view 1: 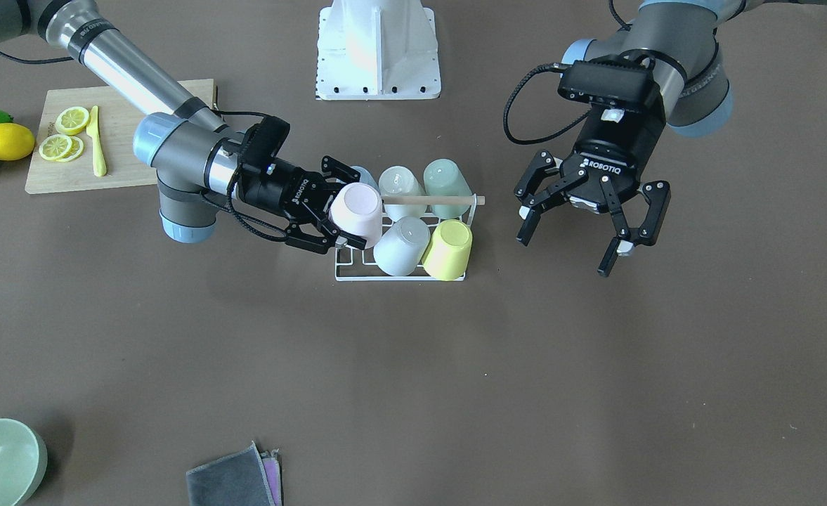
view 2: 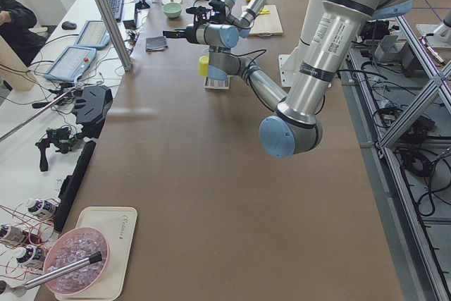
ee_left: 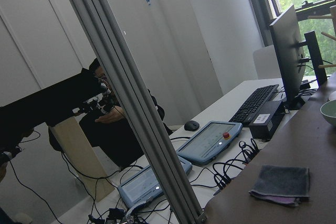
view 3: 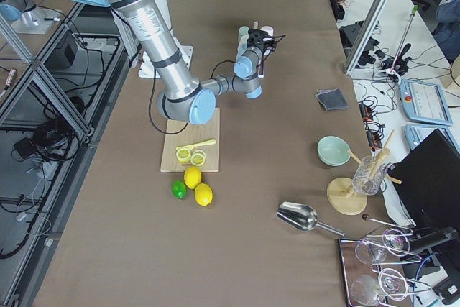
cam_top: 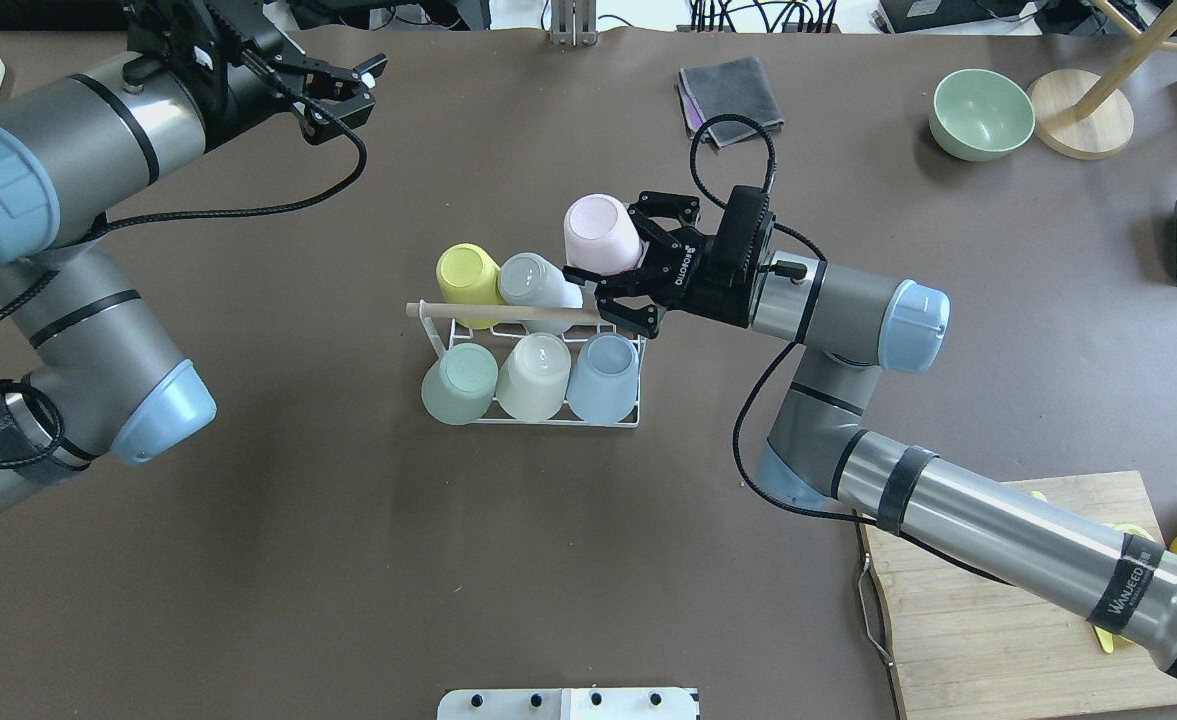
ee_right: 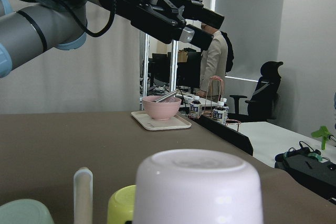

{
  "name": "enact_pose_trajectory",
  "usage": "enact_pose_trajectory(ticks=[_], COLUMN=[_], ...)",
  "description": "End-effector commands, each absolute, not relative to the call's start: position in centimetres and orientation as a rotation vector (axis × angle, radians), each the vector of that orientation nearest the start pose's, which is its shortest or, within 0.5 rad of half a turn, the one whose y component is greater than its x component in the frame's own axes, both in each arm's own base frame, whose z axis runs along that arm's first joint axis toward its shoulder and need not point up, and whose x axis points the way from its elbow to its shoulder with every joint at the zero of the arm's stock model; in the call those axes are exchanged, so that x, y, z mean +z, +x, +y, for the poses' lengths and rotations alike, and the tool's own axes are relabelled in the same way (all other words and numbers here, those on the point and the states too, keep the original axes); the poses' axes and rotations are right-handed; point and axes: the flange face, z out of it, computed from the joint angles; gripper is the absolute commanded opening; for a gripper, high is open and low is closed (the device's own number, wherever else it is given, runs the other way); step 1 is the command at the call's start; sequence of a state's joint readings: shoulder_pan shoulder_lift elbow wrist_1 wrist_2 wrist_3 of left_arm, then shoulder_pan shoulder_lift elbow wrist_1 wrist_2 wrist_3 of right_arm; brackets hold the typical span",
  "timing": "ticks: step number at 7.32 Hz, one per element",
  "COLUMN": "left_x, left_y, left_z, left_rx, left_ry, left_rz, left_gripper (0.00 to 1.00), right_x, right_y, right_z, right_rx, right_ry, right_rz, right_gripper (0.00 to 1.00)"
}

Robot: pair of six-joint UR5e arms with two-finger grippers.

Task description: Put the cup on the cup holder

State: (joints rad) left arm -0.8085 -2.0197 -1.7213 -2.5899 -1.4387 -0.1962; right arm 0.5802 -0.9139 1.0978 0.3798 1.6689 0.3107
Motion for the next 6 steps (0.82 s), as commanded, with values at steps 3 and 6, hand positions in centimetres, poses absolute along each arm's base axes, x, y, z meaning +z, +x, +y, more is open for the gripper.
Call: enact_pose_trajectory(ticks=[3, 6], left_x=[26.5, 30.6], left_y=[28.7, 28.6], left_z=[-60.2, -62.1], left_rx=[0.475, 0.471], left_ry=[1.050, 0.857], left_rz=[0.580, 0.493], left_gripper=[0.98, 0.98], right_x=[29.7, 29.4], right_y=[-49.9, -49.9], right_z=[-47.4, -47.5], right_rx=[-0.515, -0.517], right_ry=[1.695, 1.703], right_rz=[-1.343, -1.341], right_gripper=[0.00, 0.00])
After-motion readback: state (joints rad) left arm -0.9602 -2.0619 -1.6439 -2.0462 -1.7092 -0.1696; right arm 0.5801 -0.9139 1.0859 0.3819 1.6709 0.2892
